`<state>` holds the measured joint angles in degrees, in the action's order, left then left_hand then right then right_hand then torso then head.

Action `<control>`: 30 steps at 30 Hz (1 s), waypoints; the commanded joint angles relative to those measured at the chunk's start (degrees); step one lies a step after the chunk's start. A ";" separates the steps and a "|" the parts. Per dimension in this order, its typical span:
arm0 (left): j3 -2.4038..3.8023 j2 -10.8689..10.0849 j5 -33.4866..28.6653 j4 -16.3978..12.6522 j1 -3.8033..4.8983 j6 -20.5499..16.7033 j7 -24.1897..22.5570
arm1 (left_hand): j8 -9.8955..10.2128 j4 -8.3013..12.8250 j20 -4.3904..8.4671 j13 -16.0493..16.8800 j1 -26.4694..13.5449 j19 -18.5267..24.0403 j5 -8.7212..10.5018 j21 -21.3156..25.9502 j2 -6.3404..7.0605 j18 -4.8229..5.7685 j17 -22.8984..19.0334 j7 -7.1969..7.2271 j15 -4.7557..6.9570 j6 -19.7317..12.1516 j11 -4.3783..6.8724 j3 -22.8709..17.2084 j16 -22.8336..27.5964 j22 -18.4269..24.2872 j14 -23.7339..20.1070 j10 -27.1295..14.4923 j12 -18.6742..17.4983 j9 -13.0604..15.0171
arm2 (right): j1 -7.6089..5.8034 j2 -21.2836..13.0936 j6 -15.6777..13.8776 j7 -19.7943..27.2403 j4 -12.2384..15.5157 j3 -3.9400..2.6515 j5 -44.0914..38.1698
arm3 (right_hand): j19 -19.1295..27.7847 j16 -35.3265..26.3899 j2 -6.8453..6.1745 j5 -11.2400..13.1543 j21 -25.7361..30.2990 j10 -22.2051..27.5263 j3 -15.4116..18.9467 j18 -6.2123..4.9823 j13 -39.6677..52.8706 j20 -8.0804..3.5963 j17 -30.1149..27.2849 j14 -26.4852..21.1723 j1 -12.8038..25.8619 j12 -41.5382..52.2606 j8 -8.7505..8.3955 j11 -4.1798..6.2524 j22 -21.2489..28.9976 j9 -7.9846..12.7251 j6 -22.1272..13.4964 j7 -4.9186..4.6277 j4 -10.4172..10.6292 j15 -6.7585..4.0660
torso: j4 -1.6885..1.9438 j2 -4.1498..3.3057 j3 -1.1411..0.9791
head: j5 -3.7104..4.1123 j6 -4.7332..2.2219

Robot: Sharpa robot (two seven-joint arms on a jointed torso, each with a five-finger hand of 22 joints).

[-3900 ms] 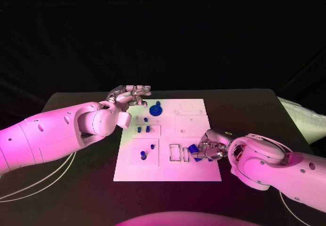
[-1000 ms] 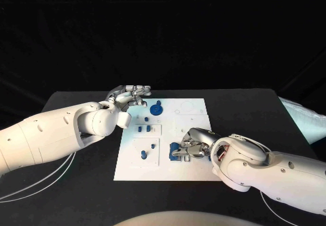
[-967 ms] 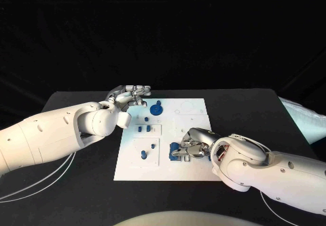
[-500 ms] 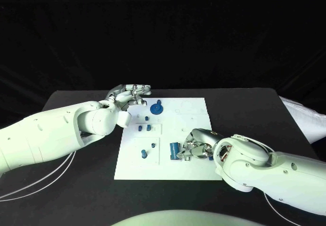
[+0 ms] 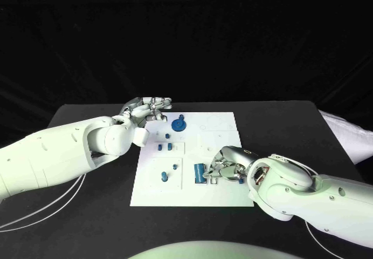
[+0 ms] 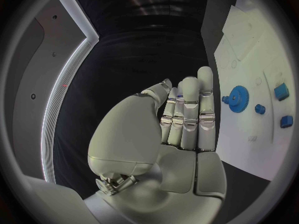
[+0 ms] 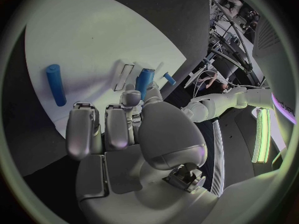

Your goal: Assemble the parts on the task board

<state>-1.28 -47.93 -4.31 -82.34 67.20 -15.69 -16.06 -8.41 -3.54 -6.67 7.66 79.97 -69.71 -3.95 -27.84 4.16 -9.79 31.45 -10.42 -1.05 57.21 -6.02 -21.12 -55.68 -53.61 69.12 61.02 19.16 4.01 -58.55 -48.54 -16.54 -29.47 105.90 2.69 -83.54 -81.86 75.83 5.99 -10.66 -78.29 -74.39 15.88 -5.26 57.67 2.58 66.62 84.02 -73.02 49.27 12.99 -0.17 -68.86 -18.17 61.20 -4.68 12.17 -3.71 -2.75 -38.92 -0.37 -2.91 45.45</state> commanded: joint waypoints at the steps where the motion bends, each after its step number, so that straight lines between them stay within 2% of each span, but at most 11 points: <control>1: 0.04 0.01 0.06 -0.08 -0.04 1.06 -0.18 | -0.20 -0.07 -0.27 0.06 -0.37 -0.18 0.26 0.30 -0.34 -0.62 -0.05 -0.07 -0.19 -0.31 0.01 0.38 0.07 0.04 -0.38 -0.44 0.39 -0.05 | 0.04 -0.70 -4.60 6.82 0.32 -0.01 -1.19 | 0.24 0.39 -0.25 -0.85 0.12 0.69 -0.23 0.99 -0.21 -0.19 0.42 2.36 -1.82 -0.55 -0.77 -0.17 0.04 0.01 -1.00 -0.26 -0.93 -0.09 | 0.03 0.01 0.07 | -0.10 0.08; 3: 0.04 -0.05 0.06 -0.10 -0.04 1.03 -0.17 | -0.20 -0.07 -0.27 0.06 -0.37 -0.18 0.26 0.30 -0.34 -0.62 -0.05 -0.07 -0.19 -0.31 0.01 0.38 0.07 0.04 -0.38 -0.44 0.39 -0.05 | 0.04 -1.18 -5.38 9.16 0.41 -0.01 -2.74 | 0.24 0.69 -0.16 -1.19 0.10 0.85 -1.00 1.01 -0.01 -0.10 0.94 2.43 -4.40 -0.55 -1.81 -0.44 -0.02 0.33 -2.44 -0.74 -2.41 0.08 | 0.01 -0.01 0.09 | -0.13 0.12; 7: 0.04 -0.14 0.06 -0.12 -0.05 0.99 -0.18 | -0.20 -0.07 -0.27 0.06 -0.37 -0.18 0.26 0.30 -0.34 -0.62 -0.05 -0.07 -0.19 -0.31 0.01 0.38 0.07 0.04 -0.38 -0.44 0.39 -0.05 | 0.04 -1.96 -5.44 13.28 0.52 0.00 -6.59 | 0.32 1.01 0.16 0.40 0.10 1.08 -2.70 1.01 0.56 0.28 1.50 2.48 -9.05 -0.20 -3.65 -1.01 -0.06 1.13 -3.98 -1.53 -5.13 0.55 | -0.02 0.03 0.07 | -0.29 0.09; 14: 0.04 -0.18 0.06 -0.15 -0.05 1.01 -0.19 | -0.20 -0.07 -0.27 0.06 -0.37 -0.18 0.26 0.30 -0.34 -0.62 -0.05 -0.07 -0.19 -0.31 0.01 0.38 0.07 0.04 -0.38 -0.44 0.39 -0.05 | 0.04 -2.41 -3.81 17.06 0.44 0.02 -14.26 | 0.66 1.14 0.54 1.62 0.38 2.11 -5.99 0.92 0.55 0.69 1.94 2.37 -15.54 -0.79 -5.87 -1.44 0.31 2.60 -3.85 -2.23 -9.27 0.95 | 0.02 0.06 0.09 | -0.35 0.09; 18: 0.04 -0.17 0.06 -0.10 -0.05 1.03 -0.20 | -0.20 -0.07 -0.27 0.06 -0.37 -0.18 0.26 0.30 -0.34 -0.62 -0.05 -0.07 -0.19 -0.31 0.01 0.38 0.07 0.04 -0.38 -0.44 0.39 -0.05 | -0.05 -2.38 -3.58 19.07 0.37 0.02 -18.91 | 0.82 1.58 -0.07 0.93 0.49 1.55 -7.40 0.86 2.44 0.74 2.77 2.44 -17.85 1.54 -7.29 -1.17 0.47 3.46 -4.75 -1.74 -11.15 0.79 | 0.10 0.03 0.05 | -0.49 0.08; 21: 0.03 -0.16 0.06 -0.06 -0.05 1.02 -0.17 | -0.20 -0.07 -0.27 0.06 -0.37 -0.18 0.26 0.30 -0.34 -0.62 -0.05 -0.07 -0.19 -0.31 0.01 0.38 0.07 0.04 -0.38 -0.44 0.39 -0.05 | -0.55 -2.14 -2.51 21.05 0.05 0.02 -22.66 | 1.04 2.46 -0.88 0.88 0.64 1.66 -9.10 0.78 4.13 -0.03 4.28 2.66 -19.11 3.60 -9.38 0.24 0.66 4.72 -7.43 -0.99 -12.78 -0.31 | 0.19 0.03 0.05 | -0.57 0.11; 23: 0.03 -0.15 0.06 -0.03 -0.05 1.01 -0.16 | -0.20 -0.07 -0.27 0.06 -0.37 -0.18 0.26 0.30 -0.34 -0.62 -0.05 -0.07 -0.19 -0.31 0.01 0.38 0.07 0.04 -0.38 -0.44 0.39 -0.05 | -1.07 -1.76 -1.04 22.93 -0.47 0.03 -25.19 | 1.16 3.22 -1.67 0.91 0.73 2.02 -10.92 0.76 5.16 -0.52 5.60 2.87 -19.60 4.88 -9.45 0.74 0.78 5.58 -9.40 -0.14 -14.22 -0.65 | 0.15 -0.03 0.10 | -0.66 0.12; 25: 0.03 -0.12 0.06 0.00 -0.06 1.00 -0.15 | -0.20 -0.07 -0.27 0.06 -0.37 -0.18 0.26 0.30 -0.34 -0.62 -0.05 -0.07 -0.19 -0.31 0.01 0.38 0.07 0.04 -0.38 -0.44 0.39 -0.05 | -1.53 -1.30 0.63 24.51 -1.09 0.06 -26.87 | 1.28 3.96 -1.85 0.85 0.85 2.30 -12.60 0.75 5.68 -0.66 6.86 3.05 -20.13 5.54 -9.43 0.93 0.96 5.97 -10.31 0.28 -15.37 -0.79 | 0.17 -0.01 0.10 | -0.76 0.14; 28: 0.03 -0.09 0.06 0.01 -0.06 1.00 -0.14 | -0.20 -0.07 -0.27 0.06 -0.37 -0.18 0.26 0.30 -0.34 -0.62 -0.05 -0.07 -0.19 -0.31 0.01 0.38 0.07 0.04 -0.38 -0.44 0.39 -0.05 | -2.26 -0.41 3.58 26.23 -2.36 0.20 -29.06 | 2.05 4.66 -2.42 1.58 1.71 5.54 -15.30 0.43 3.79 -0.91 8.14 3.13 -19.98 2.83 -9.33 1.24 2.32 6.50 -12.06 1.20 -16.98 -0.93 | 0.13 -0.04 0.10 | -0.92 0.31; 29: 0.03 -0.08 0.06 0.01 -0.06 1.01 -0.13 | -0.20 -0.07 -0.27 0.06 -0.37 -0.18 0.26 0.30 -0.34 -0.62 -0.05 -0.07 -0.19 -0.31 0.01 0.38 0.07 0.04 -0.38 -0.44 0.39 -0.05 | -2.50 -0.09 4.46 26.78 -2.80 0.27 -29.78 | 2.19 4.62 -2.70 1.81 1.84 6.37 -16.44 0.44 3.44 -0.93 8.15 3.04 -19.59 2.44 -9.24 1.23 2.48 6.57 -12.37 1.26 -17.53 -1.06 | 0.12 -0.05 0.10 | -0.98 0.34; 30: 0.03 -0.06 0.06 0.01 -0.06 1.01 -0.12 | -0.20 -0.07 -0.27 0.06 -0.37 -0.18 0.26 0.30 -0.34 -0.62 -0.05 -0.07 -0.19 -0.31 0.01 0.38 0.07 0.04 -0.38 -0.44 0.39 -0.05 | -2.74 0.27 5.38 27.41 -3.25 0.37 -30.67 | 2.33 4.60 -3.17 2.13 1.88 7.05 -19.34 0.48 3.54 -0.93 8.31 2.93 -18.19 3.01 -9.00 1.26 2.46 6.65 -12.76 1.38 -18.62 -1.21 | 0.13 -0.06 0.10 | -1.04 0.38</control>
<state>-1.28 -48.09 -4.31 -82.28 67.17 -15.66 -15.96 -8.40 -3.54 -6.67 7.65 79.97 -69.71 -3.95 -27.85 4.16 -9.80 31.46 -10.42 -1.05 57.21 -6.02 -21.12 -55.68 -53.62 69.12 61.03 19.15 4.01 -61.11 -48.57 -16.42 -6.59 103.13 3.01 -108.01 -79.99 80.28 4.98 -8.75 -76.58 -70.97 2.47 -5.27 61.42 1.56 74.86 84.22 -90.91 52.58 3.74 -1.72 -66.47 -11.59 48.91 -3.21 -1.34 -4.16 -2.59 -38.92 -0.27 -3.80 45.71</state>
